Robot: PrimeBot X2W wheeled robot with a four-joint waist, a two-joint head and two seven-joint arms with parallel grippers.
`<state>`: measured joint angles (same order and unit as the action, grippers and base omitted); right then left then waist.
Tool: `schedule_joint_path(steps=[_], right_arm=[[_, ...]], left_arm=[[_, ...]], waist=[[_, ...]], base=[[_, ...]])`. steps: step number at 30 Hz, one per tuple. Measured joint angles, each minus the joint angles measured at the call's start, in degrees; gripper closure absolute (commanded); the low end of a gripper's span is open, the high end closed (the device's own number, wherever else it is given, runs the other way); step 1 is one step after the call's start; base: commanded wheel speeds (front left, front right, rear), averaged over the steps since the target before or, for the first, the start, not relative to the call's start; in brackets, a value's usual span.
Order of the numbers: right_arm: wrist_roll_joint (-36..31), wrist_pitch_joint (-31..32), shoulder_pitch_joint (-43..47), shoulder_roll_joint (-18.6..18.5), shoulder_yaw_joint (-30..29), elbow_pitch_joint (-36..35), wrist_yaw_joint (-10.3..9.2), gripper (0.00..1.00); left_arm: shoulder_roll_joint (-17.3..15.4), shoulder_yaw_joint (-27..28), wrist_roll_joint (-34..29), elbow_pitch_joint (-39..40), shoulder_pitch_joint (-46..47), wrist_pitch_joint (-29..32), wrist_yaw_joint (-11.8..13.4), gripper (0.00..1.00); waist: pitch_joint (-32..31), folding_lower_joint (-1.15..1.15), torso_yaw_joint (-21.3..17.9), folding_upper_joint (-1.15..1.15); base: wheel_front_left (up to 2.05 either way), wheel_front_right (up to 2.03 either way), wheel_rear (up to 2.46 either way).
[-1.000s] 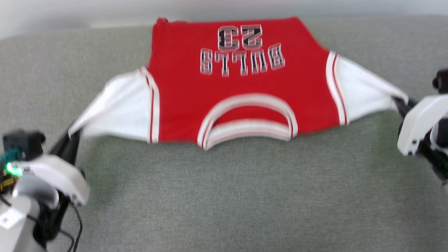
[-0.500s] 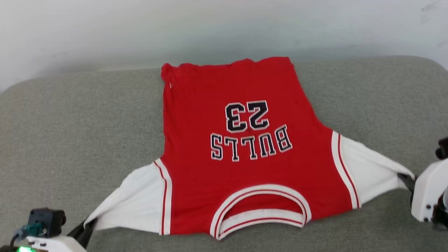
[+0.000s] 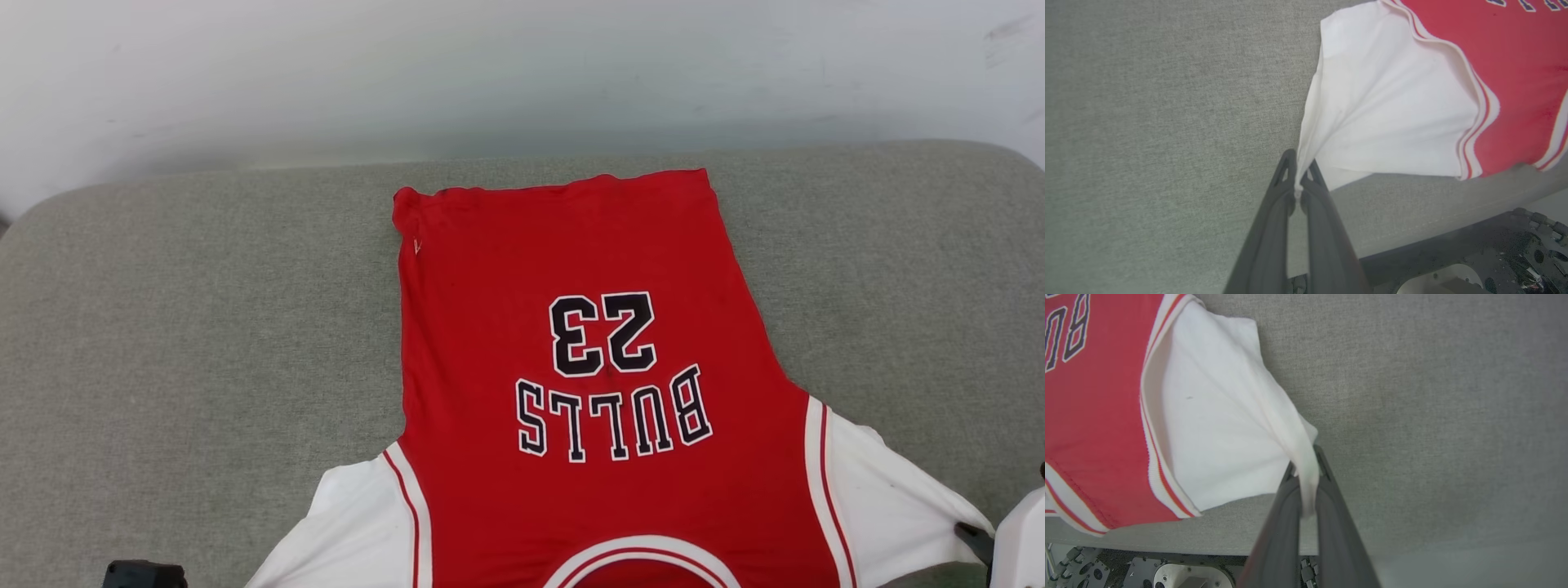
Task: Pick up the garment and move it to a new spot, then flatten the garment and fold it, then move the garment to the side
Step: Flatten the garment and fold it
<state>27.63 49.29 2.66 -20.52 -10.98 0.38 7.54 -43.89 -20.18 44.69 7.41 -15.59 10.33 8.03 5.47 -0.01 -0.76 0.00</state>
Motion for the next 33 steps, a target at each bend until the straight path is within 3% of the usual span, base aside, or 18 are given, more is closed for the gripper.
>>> schedule_joint_path(steps=[4,5,6,7,9,19,26,33], right_arm=[[0.0,0.8,0.9,0.8,-0.4,-0.7,0.0,1.0],[0.0,1.2,0.9,0.7,-0.4,-1.3,-0.01,0.95],[0.0,1.1,0.8,0.5,-0.3,-1.8,-0.01,0.22],[0.1,1.2,0.7,0.2,-0.1,-2.2,-0.01,0.0],[1.8,2.4,0.6,-0.4,0.8,-2.9,-0.03,0.0],[9.3,10.7,-9.8,-4.2,1.7,-10.8,-0.04,0.0],[6.5,19.6,-27.1,-5.1,1.3,-11.6,-0.04,0.0],[-0.5,29.4,-44.9,-4.7,0.4,-5.1,-0.04,0.0]], left_arm=[[1.2,-0.3,0.4,1.0,0.3,-0.8,-0.5,1.0],[1.2,-0.6,0.4,1.6,0.5,-0.7,-0.5,1.0],[1.2,-0.8,0.4,2.0,0.6,-0.7,-0.7,1.0],[1.3,-1.1,0.4,2.5,0.7,-0.4,-1.0,1.0],[2.0,-1.4,1.6,4.0,0.8,-0.4,-2.2,1.0],[2.3,-2.2,1.5,12.3,2.3,0.7,-2.3,1.0],[1.4,-4.5,-2.1,17.5,6.9,3.7,-2.4,1.0],[3.2,-7.6,-5.4,21.4,13.5,5.7,-4.0,1.0]], waist=[[-0.1,0.0,0.2,0.0],[-0.1,0.01,0.3,0.0],[0.0,0.0,0.5,0.0],[0.1,0.01,0.6,0.0],[0.3,0.01,1.0,0.0],[4.8,0.01,3.6,0.0],[12.3,0.02,6.9,0.0],[20.2,0.03,12.6,0.0]], base=[[0.0,0.0,0.0],[0.0,0.0,0.0],[0.0,0.0,0.0],[0.0,0.0,0.0],[0.0,0.0,0.0],[0.0,0.0,0.0],[0.0,0.0,0.0],[0.0,0.0,0.0]])
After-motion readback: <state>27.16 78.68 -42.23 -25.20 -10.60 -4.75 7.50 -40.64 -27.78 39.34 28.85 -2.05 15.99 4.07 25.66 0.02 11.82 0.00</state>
